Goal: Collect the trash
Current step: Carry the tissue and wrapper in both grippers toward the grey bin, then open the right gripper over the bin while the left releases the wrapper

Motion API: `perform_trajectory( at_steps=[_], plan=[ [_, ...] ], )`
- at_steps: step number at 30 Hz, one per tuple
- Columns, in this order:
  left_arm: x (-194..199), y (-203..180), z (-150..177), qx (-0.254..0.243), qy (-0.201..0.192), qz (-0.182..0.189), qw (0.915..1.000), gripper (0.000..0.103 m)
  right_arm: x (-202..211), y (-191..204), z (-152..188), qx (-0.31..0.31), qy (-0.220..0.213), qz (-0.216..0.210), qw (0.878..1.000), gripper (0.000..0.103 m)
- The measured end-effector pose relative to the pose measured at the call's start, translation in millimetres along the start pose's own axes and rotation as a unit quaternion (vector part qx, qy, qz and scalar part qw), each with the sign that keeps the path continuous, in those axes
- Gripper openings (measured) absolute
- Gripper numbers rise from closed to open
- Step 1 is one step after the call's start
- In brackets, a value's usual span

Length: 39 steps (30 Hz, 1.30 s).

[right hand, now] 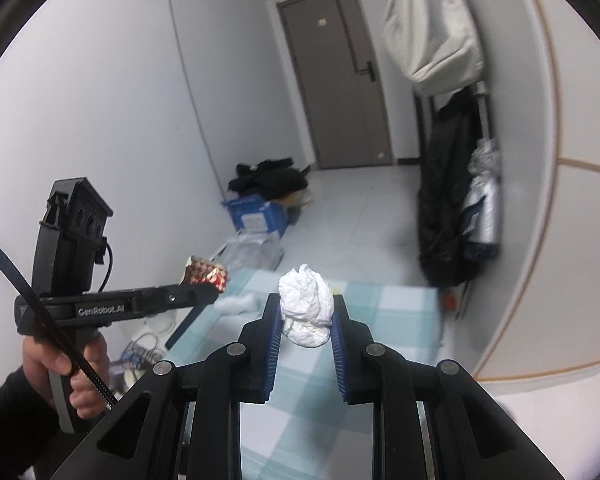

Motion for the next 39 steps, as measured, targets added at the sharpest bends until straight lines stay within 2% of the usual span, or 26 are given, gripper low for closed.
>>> perform_trajectory(
  at_steps=[4, 10, 18, 29, 39],
  plan=[
    [-13.7, -34.8, -8.9, -0.020, -0.001, 0.021, 0.9996, 0.011, 24.6, -30.3, -11.4, -0.011, -0.019, 0.023, 0.999, 0.022],
    [-48.8, -78.9, -12.9, -0.048, 0.019, 0.044, 0.9977, 0.011, 59.7, -82.0, -19.6, -0.038, -0.040, 0.061, 0.997, 0.022],
    [-108.9, -120.6, -2.0, -0.086, 0.065, 0.058, 0.9925, 0.011, 82.6, -157.2, 8.0, -0.090, -0.028, 0.107, 0.990, 0.022],
    [-198.1, -134.4, 36.4, -0.096, 0.150, 0.057, 0.9824, 0.011, 50.2, -252.7, 73.8, -0.170, 0.041, 0.139, 0.975, 0.022],
    [-270.9, -132.5, 79.8, -0.101, 0.244, 0.042, 0.9634, 0.011, -2.1, -305.6, 145.5, -0.241, 0.112, 0.134, 0.955, 0.022]
  ],
)
Point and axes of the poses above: each gripper's, at about its wrist camera, not at the fingertips, and x roughly against the way its jaws point, y to its left, z to its underside, the point moved 5 cm from there along -x, roughly the way its jaws point, and after that the axes turned 1 degree about -x, right-handed, at the moved point
